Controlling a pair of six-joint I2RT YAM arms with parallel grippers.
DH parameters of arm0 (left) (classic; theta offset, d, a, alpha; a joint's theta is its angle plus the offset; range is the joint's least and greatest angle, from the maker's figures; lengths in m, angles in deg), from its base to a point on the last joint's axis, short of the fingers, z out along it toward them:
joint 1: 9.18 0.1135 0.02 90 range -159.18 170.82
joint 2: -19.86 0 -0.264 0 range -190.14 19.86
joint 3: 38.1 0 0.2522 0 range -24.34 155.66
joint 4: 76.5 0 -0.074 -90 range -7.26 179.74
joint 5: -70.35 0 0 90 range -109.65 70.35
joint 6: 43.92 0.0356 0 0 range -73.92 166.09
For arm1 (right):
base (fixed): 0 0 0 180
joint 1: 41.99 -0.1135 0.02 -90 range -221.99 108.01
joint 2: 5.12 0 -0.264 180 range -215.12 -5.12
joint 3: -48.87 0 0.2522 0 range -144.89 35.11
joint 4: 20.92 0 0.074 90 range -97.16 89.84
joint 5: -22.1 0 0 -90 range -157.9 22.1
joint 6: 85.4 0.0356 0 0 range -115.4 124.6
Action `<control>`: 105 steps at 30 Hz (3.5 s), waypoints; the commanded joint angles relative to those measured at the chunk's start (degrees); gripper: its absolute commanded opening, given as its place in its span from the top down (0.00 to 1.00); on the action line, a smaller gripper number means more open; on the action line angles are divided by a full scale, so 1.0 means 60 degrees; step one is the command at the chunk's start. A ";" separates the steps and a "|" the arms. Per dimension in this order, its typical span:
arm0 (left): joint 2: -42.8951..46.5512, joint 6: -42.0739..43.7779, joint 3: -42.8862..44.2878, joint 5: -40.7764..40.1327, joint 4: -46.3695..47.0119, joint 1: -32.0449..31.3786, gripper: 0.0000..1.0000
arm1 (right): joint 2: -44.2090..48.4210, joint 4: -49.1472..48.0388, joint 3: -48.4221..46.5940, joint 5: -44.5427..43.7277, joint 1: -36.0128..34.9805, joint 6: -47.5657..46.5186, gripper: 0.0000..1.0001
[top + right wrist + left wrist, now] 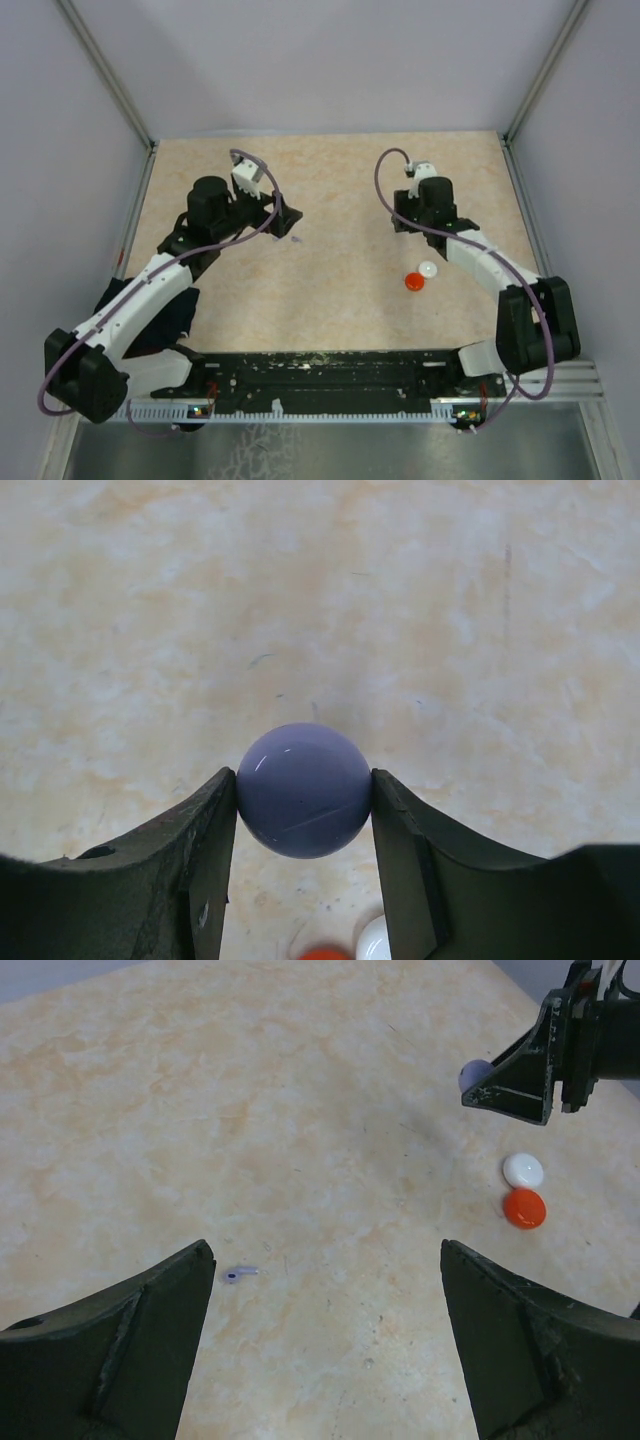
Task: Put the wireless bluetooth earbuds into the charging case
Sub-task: Pick up the charging case at the center of the board.
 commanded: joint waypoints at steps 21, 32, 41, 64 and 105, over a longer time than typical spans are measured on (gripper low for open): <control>-0.1587 -0.1187 0.0950 0.5036 0.0039 0.0069 0.20 | 0.2786 -0.0059 -0.0109 0.4249 -0.3627 -0.6641 0.70; -0.2472 -0.2040 0.1027 0.6651 0.0480 0.0057 0.38 | 0.2553 0.0561 -0.0931 0.3644 -0.4754 -0.8535 0.71; -0.2588 -0.2119 0.1045 0.6897 0.0508 0.0067 0.42 | 0.2314 0.0815 -0.1233 0.2979 -0.5485 -0.9200 0.71; -0.2421 -0.1393 0.1217 0.6609 0.0007 0.0073 1.00 | 0.2933 0.0399 -0.0765 0.1759 -0.5852 -0.8710 0.35; 0.1375 -0.4538 -0.4250 0.1752 1.0281 -0.2346 1.00 | 0.3161 -1.4100 0.4798 0.4795 -0.4565 0.3995 0.42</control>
